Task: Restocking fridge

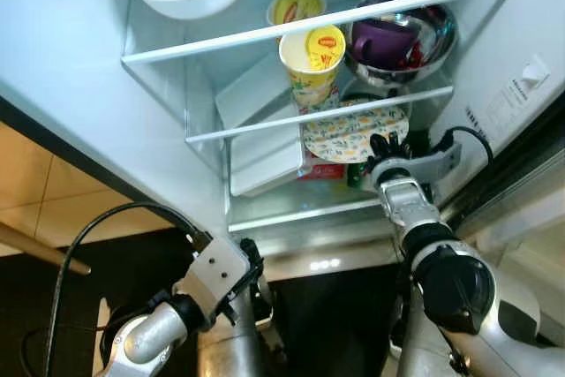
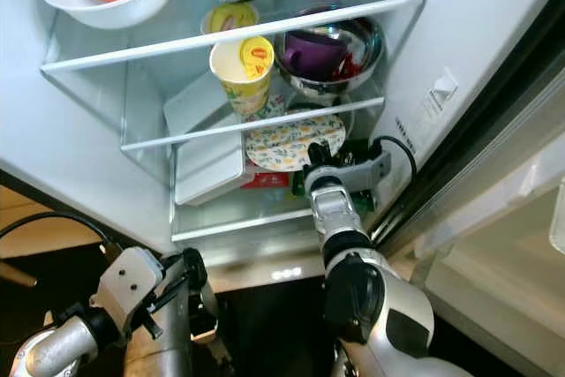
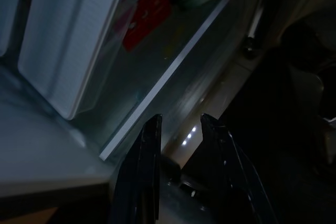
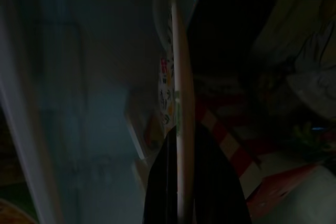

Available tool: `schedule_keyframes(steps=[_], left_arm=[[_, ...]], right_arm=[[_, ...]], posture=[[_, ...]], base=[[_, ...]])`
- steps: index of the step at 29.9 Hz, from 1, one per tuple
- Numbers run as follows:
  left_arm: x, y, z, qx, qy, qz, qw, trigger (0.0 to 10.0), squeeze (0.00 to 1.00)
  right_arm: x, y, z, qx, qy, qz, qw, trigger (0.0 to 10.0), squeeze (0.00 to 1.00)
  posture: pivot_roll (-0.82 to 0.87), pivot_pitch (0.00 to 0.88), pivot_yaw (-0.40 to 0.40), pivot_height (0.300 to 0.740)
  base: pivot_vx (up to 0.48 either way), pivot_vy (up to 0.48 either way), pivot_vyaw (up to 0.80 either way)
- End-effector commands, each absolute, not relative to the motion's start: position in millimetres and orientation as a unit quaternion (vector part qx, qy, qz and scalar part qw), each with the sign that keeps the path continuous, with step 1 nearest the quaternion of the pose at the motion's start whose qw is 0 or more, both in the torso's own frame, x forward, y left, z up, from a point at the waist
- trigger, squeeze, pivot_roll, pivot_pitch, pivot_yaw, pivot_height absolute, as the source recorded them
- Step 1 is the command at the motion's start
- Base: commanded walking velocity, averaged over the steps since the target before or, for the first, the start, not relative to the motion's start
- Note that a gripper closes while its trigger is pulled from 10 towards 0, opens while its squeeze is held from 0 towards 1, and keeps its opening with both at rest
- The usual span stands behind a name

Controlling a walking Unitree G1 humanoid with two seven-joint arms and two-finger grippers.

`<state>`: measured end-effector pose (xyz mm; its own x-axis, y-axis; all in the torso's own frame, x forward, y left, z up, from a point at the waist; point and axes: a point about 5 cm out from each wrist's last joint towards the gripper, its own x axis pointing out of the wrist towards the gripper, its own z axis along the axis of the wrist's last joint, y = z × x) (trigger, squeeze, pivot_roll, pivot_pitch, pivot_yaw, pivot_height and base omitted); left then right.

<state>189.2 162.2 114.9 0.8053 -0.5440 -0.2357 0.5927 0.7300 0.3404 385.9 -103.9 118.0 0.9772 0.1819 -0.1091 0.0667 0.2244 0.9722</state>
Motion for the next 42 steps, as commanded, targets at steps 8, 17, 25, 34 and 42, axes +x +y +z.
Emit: schedule_keyframes(steps=[8,17,25,34,42], left_arm=[[165.1,174.1,114.8,0.222,0.111,-0.289,0.925,10.0,0.24],[169.8,167.9,116.9,0.22,0.113,-0.29,0.925,10.0,0.25],[180.1,161.5,115.6,0.212,0.106,-0.289,0.928,10.0,0.24],[196.5,146.4,107.7,0.2,0.092,-0.305,0.927,10.0,0.25],[212.4,138.3,100.6,0.196,0.082,-0.309,0.927,10.0,0.24]], right_arm=[[397.6,-92.4,148.4,0.671,0.054,0.061,0.737,10.0,1.0],[406.4,-92.0,173.6,0.639,0.026,0.085,0.764,10.0,0.0],[397.0,-112.6,136.6,0.551,0.094,0.006,0.829,10.0,0.0],[383.3,-159.7,106.3,0.468,0.112,-0.061,0.875,10.0,0.0],[369.6,-185.4,95.3,0.449,0.066,0.005,0.891,10.0,0.0]], posture=[[0.54,0.431,0.118,0.506],[0.53,0.414,0.111,0.506],[0.45,0.399,0.085,0.506],[0.32,0.342,0.05,0.506],[0.25,0.289,0.029,0.506]], base=[[0.0,0.0,0.0],[0.0,0.0,0.0],[0.0,0.0,0.0],[0.0,0.0,0.0],[0.0,0.0,0.0]])
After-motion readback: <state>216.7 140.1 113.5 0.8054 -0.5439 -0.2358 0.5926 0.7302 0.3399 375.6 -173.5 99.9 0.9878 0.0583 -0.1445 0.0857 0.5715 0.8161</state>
